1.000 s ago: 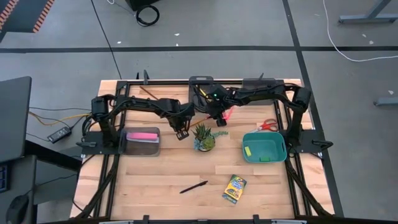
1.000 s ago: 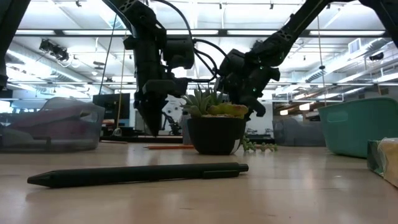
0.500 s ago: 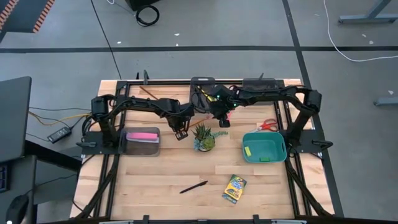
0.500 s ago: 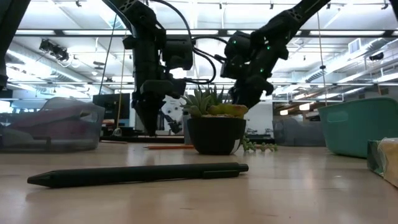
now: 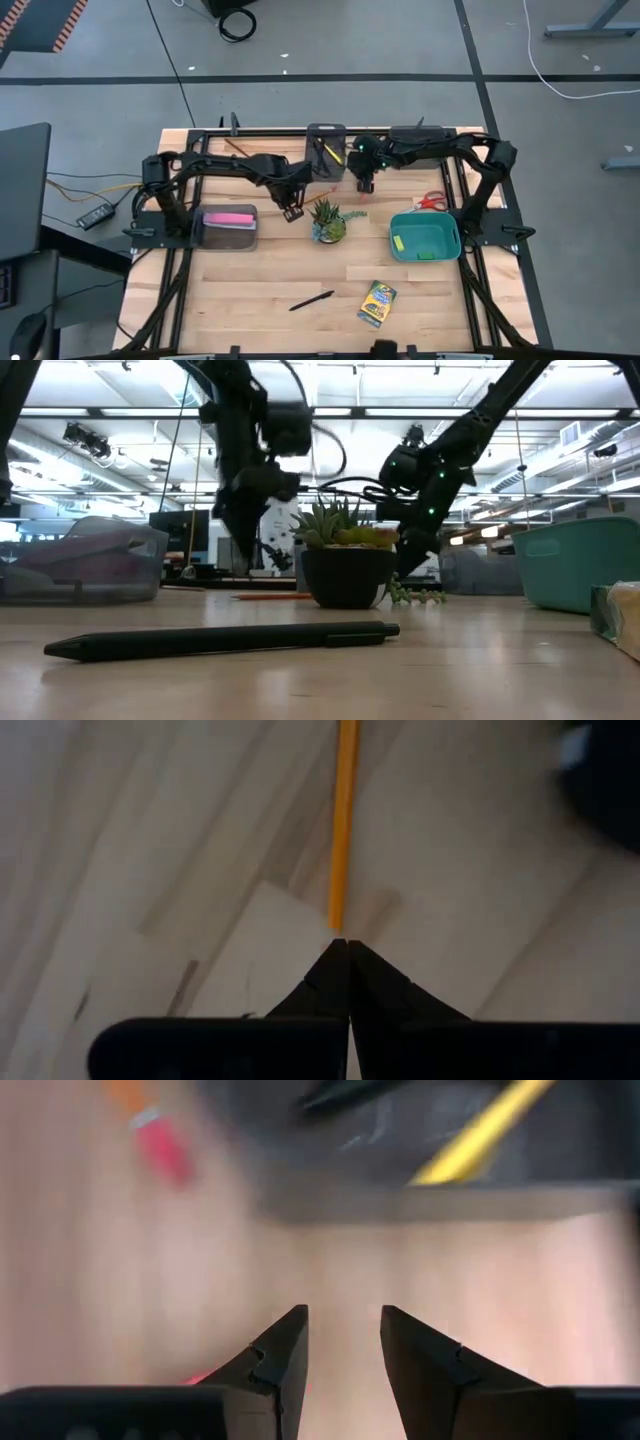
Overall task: Sort crayons/erasers/pens/pencils in bins
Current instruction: Put the orange pencil into the right black bin
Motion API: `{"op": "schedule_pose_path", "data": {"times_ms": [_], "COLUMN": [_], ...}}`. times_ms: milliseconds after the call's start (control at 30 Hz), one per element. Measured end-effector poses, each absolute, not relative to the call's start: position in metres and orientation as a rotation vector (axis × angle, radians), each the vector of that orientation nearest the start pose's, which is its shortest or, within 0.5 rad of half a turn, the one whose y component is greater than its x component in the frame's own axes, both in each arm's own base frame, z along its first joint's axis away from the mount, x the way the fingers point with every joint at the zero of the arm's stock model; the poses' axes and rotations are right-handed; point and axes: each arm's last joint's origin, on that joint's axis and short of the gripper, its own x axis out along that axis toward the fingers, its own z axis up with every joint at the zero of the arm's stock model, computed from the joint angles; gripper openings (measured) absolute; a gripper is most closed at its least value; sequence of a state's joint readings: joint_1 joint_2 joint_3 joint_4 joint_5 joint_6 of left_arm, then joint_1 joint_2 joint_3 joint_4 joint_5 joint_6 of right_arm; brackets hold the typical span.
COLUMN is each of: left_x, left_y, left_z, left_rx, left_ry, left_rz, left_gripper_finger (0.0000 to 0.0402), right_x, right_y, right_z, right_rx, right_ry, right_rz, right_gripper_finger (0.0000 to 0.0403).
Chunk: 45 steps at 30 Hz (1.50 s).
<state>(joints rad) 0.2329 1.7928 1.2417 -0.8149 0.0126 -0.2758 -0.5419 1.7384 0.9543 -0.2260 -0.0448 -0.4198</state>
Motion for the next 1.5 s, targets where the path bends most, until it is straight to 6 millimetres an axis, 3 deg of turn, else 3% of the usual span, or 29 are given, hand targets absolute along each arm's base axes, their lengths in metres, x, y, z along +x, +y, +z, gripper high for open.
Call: {"op": "schedule_pose_path", "data": {"times_ms": [167,333,667,833,1000,1200,1333,1500], "left_x": [0.334,0.338,0.341,0.335,0.330,0.327,0.323,0.318], "left_y": [0.080,0.084,0.087,0.088,0.091,0.096,0.097,0.095], "left_z": [0.218,0.236,0.252,0.254,0.258,0.264,0.270,0.280], "left_rx": [-0.388,-0.376,-0.385,-0.389,-0.376,-0.403,-0.405,-0.426], "left_ry": [1.224,1.169,1.134,1.167,1.170,1.135,1.119,1.078], "left_rz": [0.381,0.399,0.434,0.446,0.488,0.517,0.519,0.530], "left_gripper_finger": [0.0014,0.0009,0.0017,0.0005,0.0017,0.0012,0.0005,0.0019], "right_x": [0.286,0.297,0.354,0.356,0.338,0.332,0.335,0.343], "right_y": [-0.193,-0.196,-0.205,-0.209,-0.195,-0.166,-0.150,-0.147], "right_z": [0.160,0.149,0.162,0.174,0.179,0.156,0.144,0.146], "right_rx": [-0.100,-0.099,-0.135,-0.080,-0.013,-0.031,-0.127,-0.161], "right_ry": [0.905,0.915,0.830,0.943,0.953,0.986,1.005,0.979], "right_rz": [-0.330,-0.239,-0.149,-0.078,0.137,0.256,0.251,0.178], "right_gripper_finger": [0.0134,0.0134,0.0134,0.0134,0.0134,0.0134,0.0134,0.0134]}}
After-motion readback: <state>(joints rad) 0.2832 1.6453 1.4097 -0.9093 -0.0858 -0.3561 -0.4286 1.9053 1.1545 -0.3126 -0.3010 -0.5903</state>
